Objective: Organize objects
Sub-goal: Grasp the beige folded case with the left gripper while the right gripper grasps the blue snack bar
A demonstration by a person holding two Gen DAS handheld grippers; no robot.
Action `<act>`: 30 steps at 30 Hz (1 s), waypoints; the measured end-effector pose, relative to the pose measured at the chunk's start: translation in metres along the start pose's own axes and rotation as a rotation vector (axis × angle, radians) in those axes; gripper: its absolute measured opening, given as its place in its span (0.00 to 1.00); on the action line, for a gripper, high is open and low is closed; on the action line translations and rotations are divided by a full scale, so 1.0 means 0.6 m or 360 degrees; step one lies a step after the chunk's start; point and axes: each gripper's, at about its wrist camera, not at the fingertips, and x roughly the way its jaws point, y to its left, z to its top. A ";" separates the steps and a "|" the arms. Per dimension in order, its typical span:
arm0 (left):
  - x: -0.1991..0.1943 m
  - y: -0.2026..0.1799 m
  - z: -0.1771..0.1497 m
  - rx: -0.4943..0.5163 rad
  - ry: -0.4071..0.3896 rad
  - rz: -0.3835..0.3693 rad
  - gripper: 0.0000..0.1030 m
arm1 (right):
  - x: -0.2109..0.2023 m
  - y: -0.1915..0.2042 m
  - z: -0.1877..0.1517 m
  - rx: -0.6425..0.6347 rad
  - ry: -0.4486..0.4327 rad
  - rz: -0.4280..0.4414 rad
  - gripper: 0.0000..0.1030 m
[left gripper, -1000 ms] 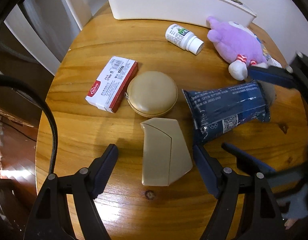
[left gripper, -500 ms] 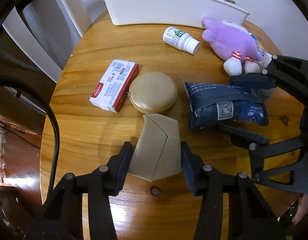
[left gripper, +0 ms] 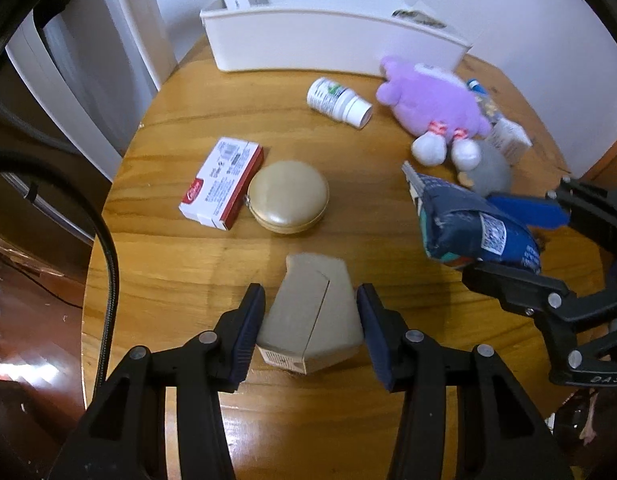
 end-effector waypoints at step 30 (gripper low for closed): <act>-0.061 -0.019 -0.052 0.0373 0.0009 -0.0512 0.67 | -0.105 0.067 -0.014 0.0171 -0.0227 -0.0020 0.51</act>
